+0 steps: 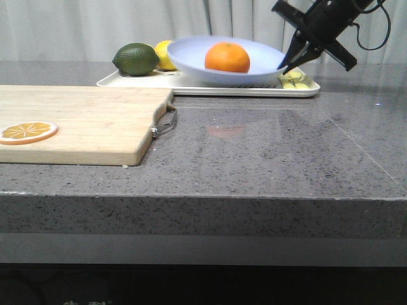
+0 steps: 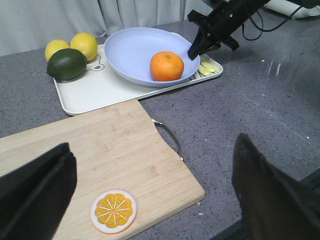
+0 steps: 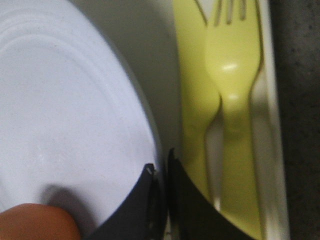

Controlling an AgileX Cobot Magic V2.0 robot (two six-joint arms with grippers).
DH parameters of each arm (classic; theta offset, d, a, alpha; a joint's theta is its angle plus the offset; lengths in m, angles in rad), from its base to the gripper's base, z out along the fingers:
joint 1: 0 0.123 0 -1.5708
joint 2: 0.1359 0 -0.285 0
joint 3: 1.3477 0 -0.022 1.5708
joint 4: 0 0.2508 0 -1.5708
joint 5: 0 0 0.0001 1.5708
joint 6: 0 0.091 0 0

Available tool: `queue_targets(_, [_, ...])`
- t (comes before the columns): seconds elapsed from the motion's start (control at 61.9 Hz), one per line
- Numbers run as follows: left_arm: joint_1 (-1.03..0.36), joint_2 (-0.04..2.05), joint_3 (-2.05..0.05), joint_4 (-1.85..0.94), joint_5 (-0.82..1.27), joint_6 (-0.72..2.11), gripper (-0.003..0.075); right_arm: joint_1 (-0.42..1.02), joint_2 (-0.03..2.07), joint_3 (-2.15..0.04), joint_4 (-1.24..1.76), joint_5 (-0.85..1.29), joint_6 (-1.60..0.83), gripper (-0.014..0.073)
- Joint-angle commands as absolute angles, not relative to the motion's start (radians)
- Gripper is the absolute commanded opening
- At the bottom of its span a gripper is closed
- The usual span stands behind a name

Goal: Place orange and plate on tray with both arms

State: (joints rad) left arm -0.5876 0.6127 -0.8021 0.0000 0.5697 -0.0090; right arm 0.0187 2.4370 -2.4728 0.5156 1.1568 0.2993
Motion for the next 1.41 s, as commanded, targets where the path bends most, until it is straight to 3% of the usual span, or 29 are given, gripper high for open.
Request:
queue_targets(0.0, [-0.585,0.615,-0.827,0.0,0.485,-0.017,0.0609,0.028,2.365,-2.528,0.502,1.158,0.315,-0.005])
queue_targets(0.372, [-0.585,0.615,-0.827,0.0,0.485,-0.017,0.0609,0.041,2.365,-2.529,0.51,1.159,0.315,0.0288])
queue_targets(0.727, [-0.585,0.615,-0.827,0.0,0.485,-0.017,0.0609,0.041,2.31,-2.571,0.547,1.187,0.315,0.0293])
queue_targets(0.97, [-0.585,0.615,-0.827,0.0,0.485,-0.017,0.0609,0.041,2.24,-2.605,0.406,1.294,0.338,0.0293])
queue_targets(1.39, [-0.585,0.615,-0.827,0.0,0.485,-0.017,0.061,0.082,1.983,-2.586,0.37,1.337,0.283,0.0293])
